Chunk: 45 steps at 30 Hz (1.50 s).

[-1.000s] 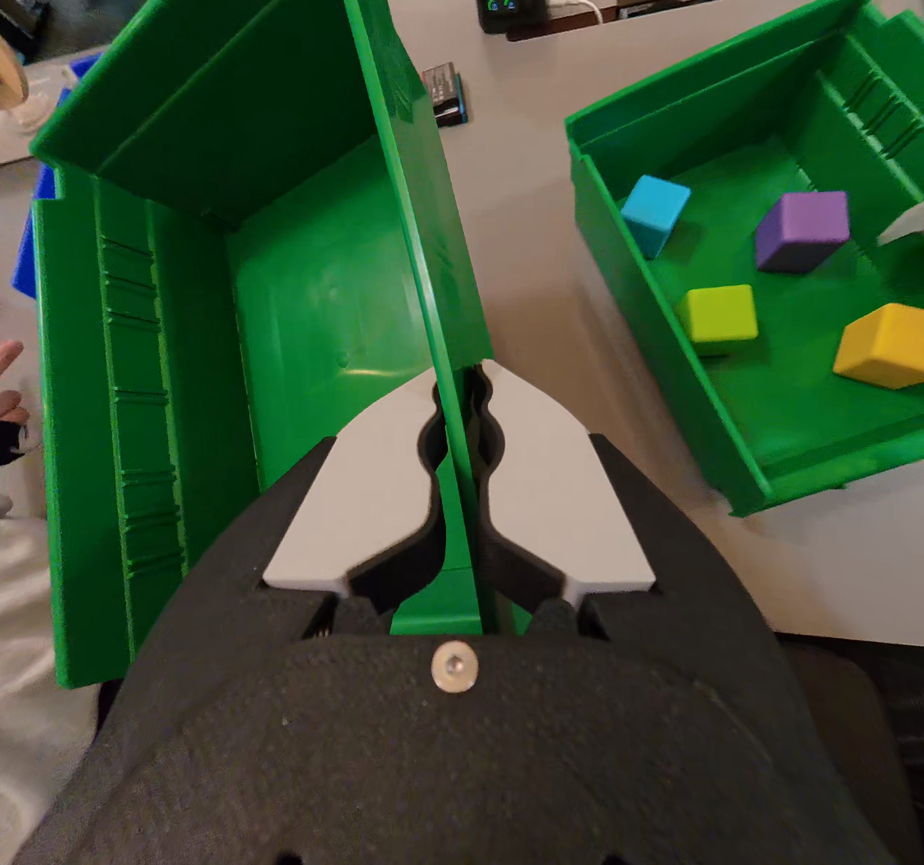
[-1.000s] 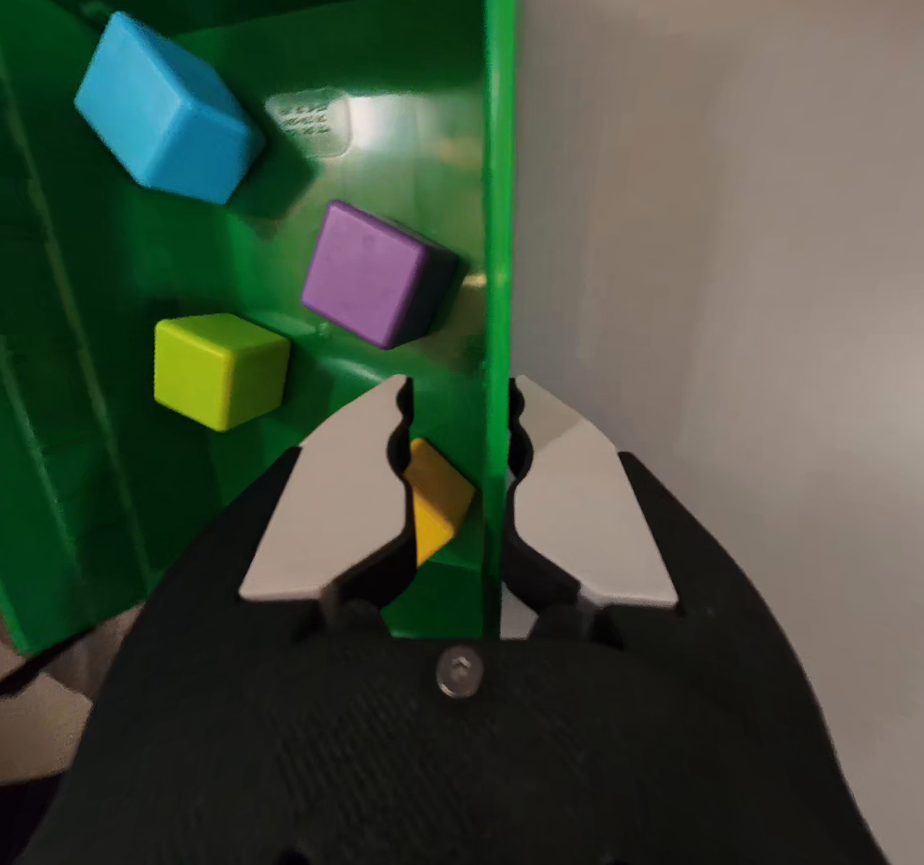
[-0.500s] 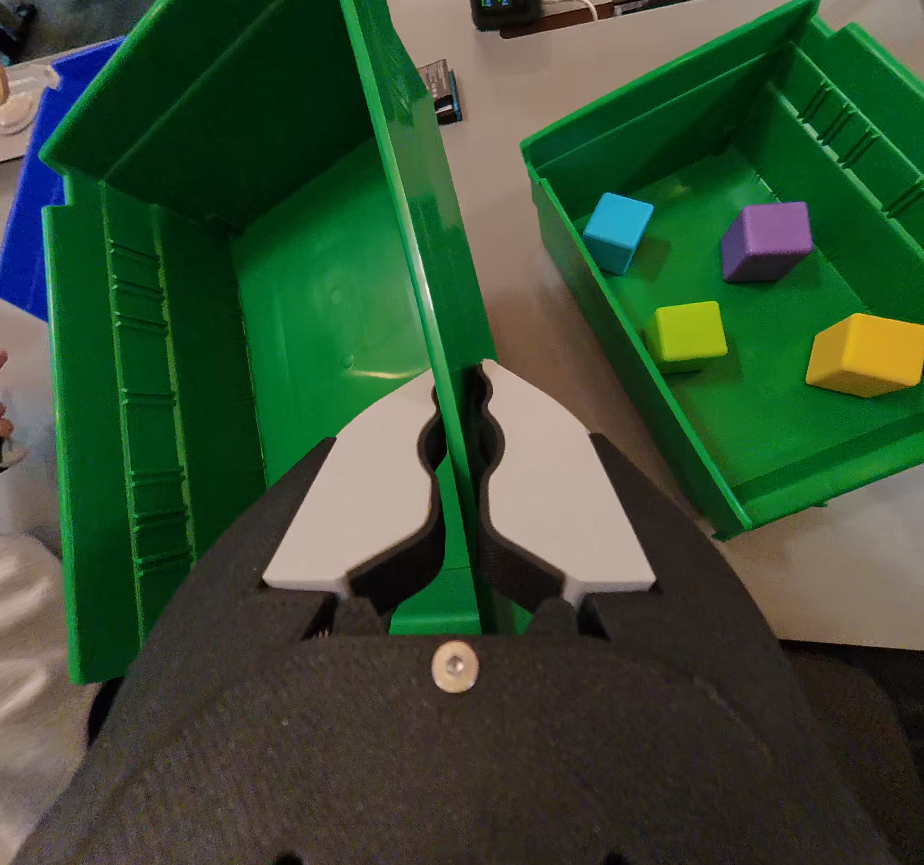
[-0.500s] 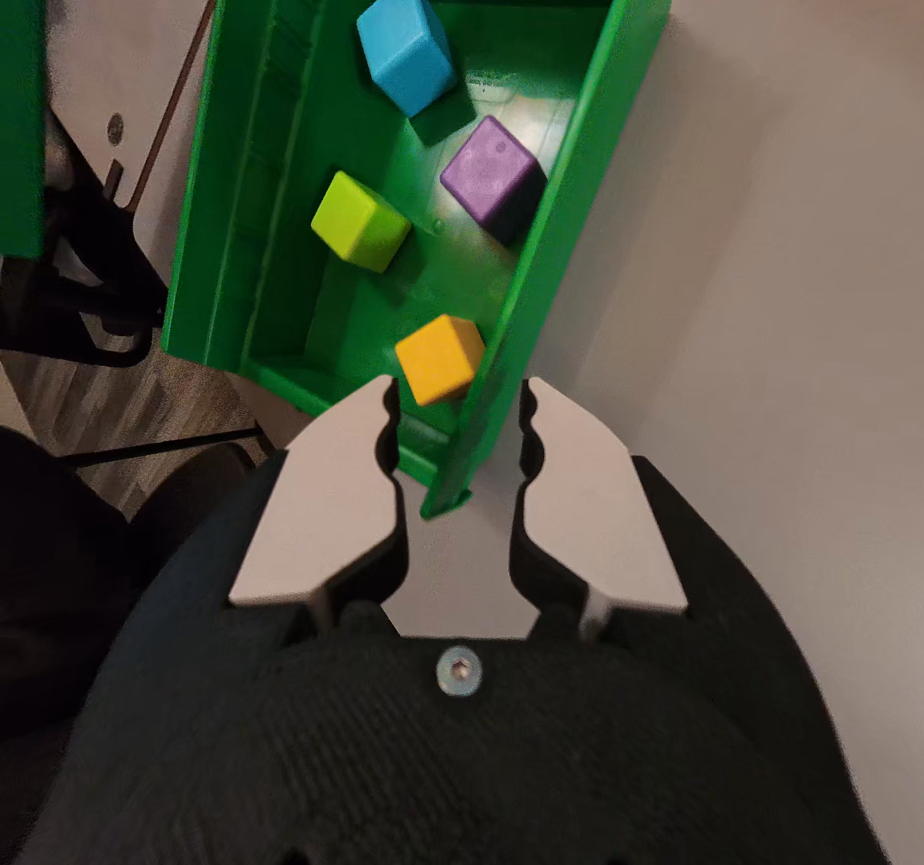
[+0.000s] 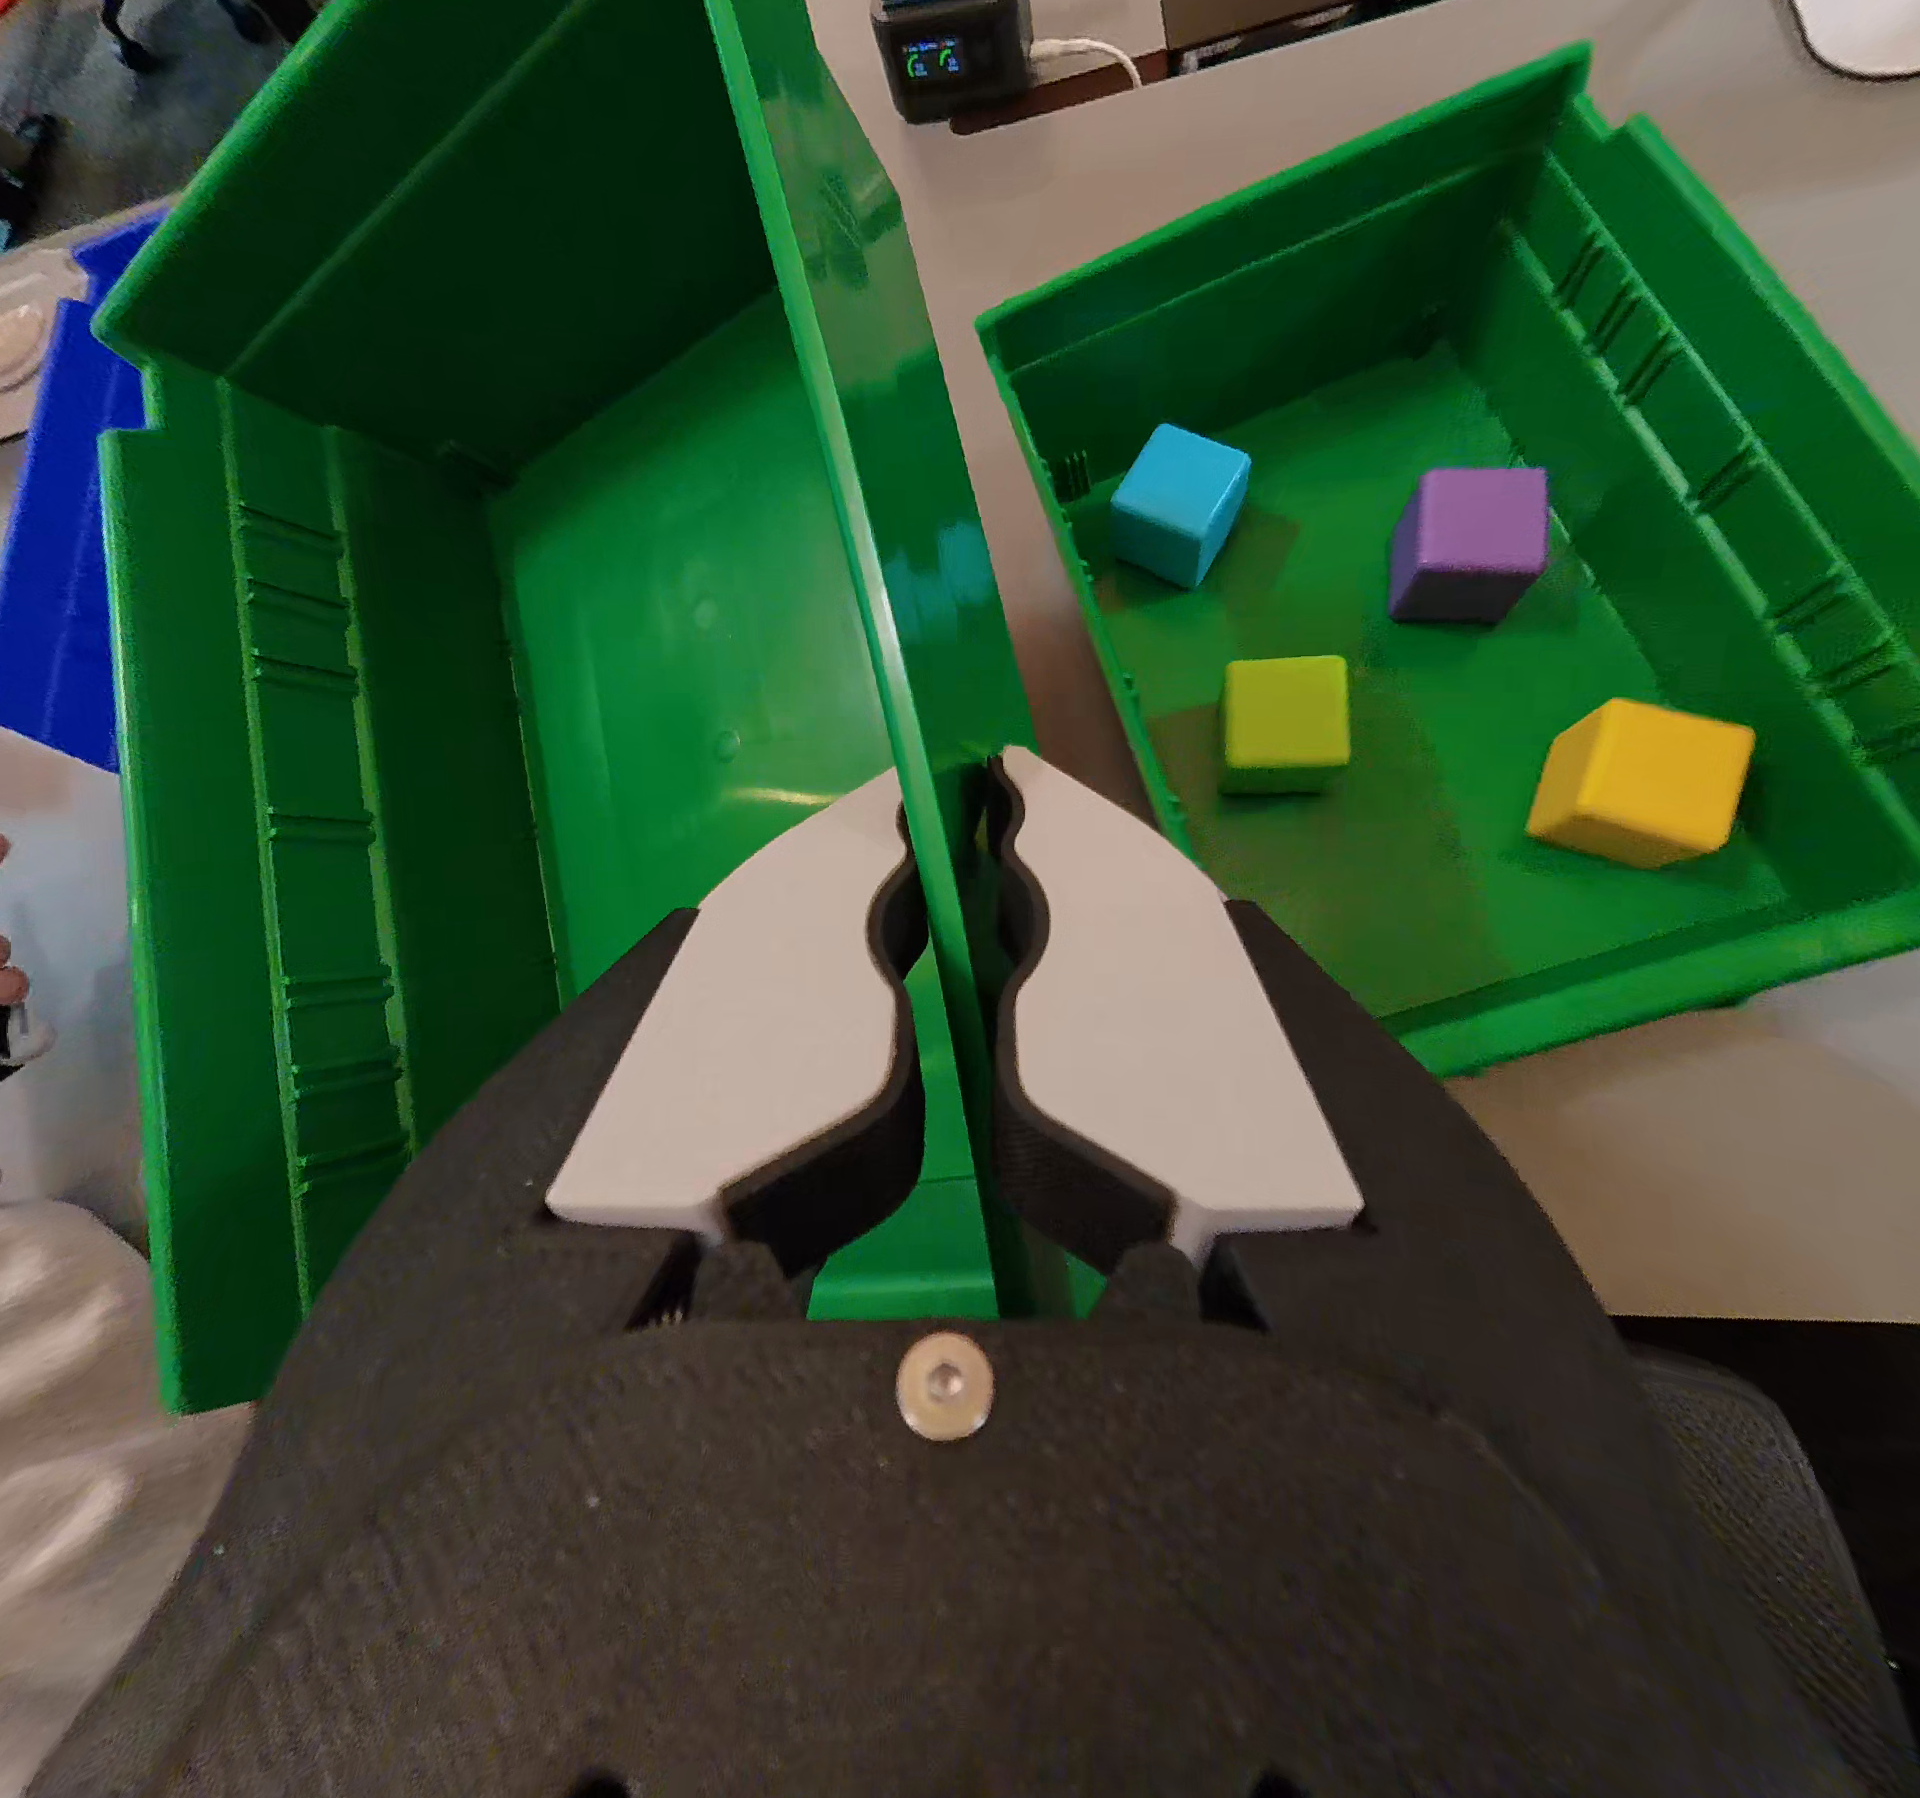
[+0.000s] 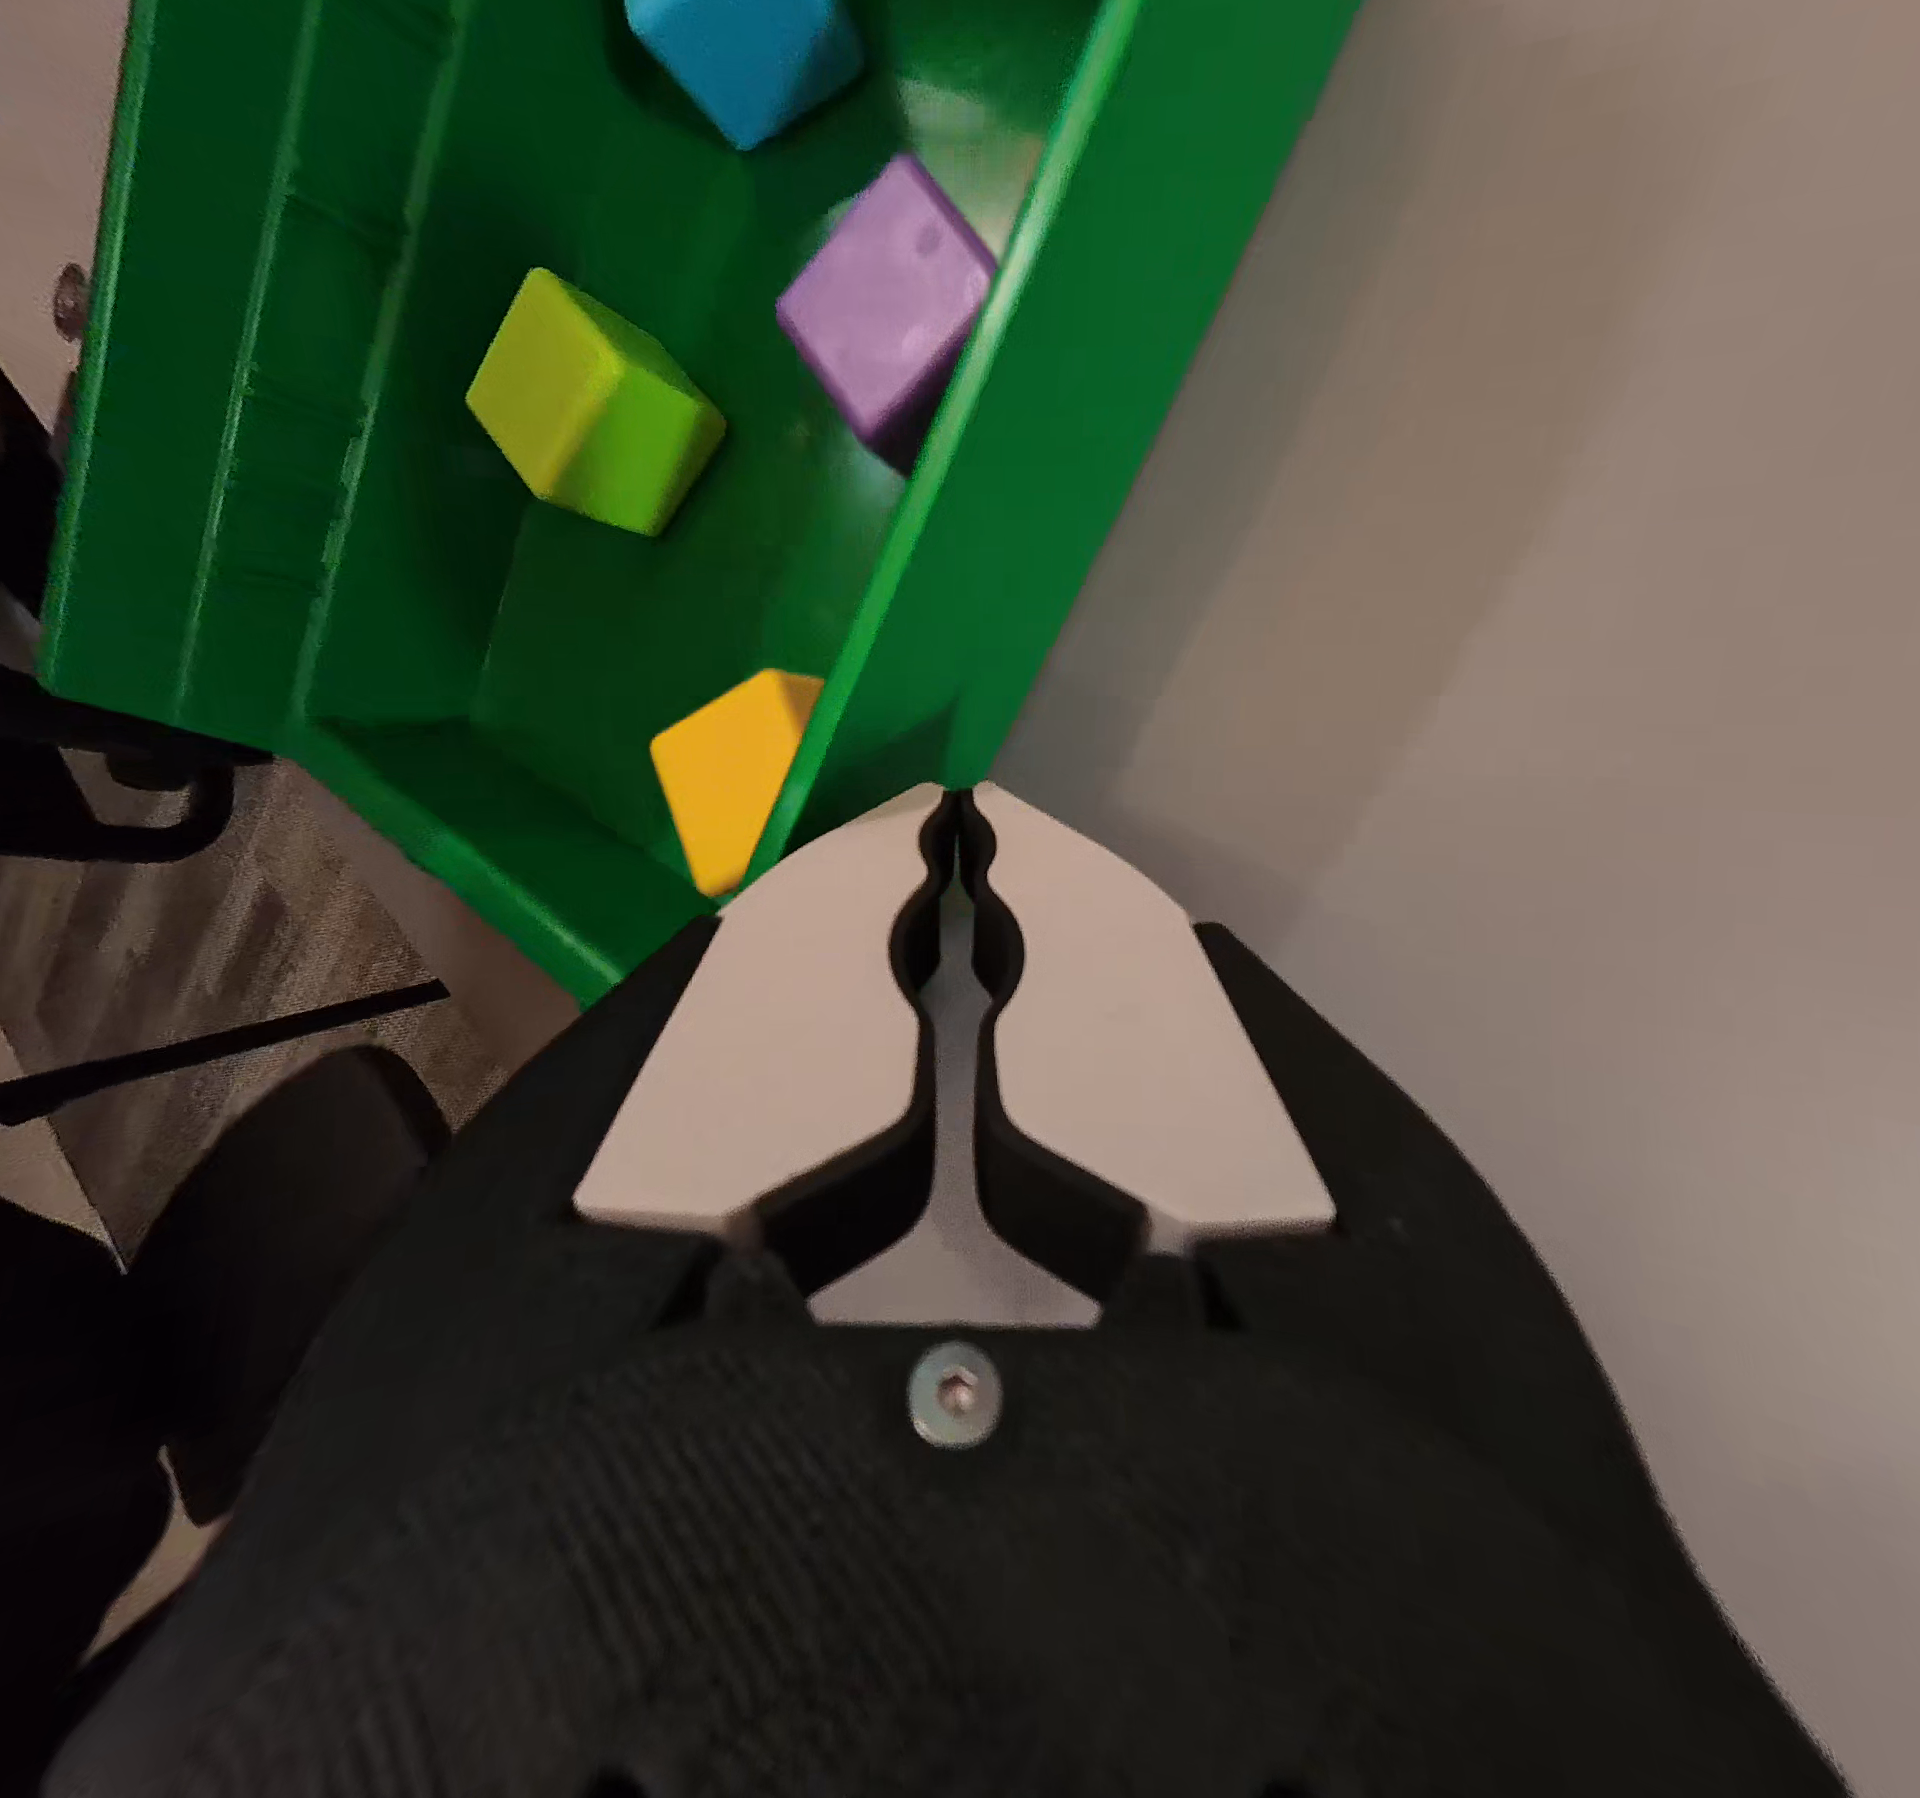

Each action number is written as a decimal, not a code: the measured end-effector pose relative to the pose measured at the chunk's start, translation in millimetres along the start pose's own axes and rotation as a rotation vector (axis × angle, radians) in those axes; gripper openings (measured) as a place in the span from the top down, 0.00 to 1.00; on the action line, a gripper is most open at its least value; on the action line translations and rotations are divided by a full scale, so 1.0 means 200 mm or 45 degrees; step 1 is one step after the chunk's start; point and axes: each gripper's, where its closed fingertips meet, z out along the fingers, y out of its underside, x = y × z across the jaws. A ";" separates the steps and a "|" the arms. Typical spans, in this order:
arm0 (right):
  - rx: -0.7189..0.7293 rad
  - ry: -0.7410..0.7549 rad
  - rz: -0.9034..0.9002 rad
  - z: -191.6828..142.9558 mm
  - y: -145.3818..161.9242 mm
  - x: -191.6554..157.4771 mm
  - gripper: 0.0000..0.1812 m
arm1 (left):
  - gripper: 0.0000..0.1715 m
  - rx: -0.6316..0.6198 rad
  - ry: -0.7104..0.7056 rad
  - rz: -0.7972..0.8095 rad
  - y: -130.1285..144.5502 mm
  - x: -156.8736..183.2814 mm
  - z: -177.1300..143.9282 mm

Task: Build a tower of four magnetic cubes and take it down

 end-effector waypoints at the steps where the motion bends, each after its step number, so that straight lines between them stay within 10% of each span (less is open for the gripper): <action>1: 0.003 0.001 -0.006 0.02 -0.02 -0.03 1.00 | 0.93 0.003 -0.001 -0.005 0.00 -0.01 -0.01; 10: -0.013 0.045 -0.099 0.29 -0.15 -0.26 1.00 | 0.93 0.026 -0.010 -0.075 0.04 -0.11 -0.08; 34: 0.365 0.190 -0.202 0.33 -0.81 -0.07 1.00 | 0.93 0.043 0.034 -0.019 -0.01 -0.02 -0.06; 45: 0.523 0.002 -0.187 -0.11 -0.59 -0.05 0.99 | 0.94 0.141 0.169 0.120 -0.16 0.26 -0.16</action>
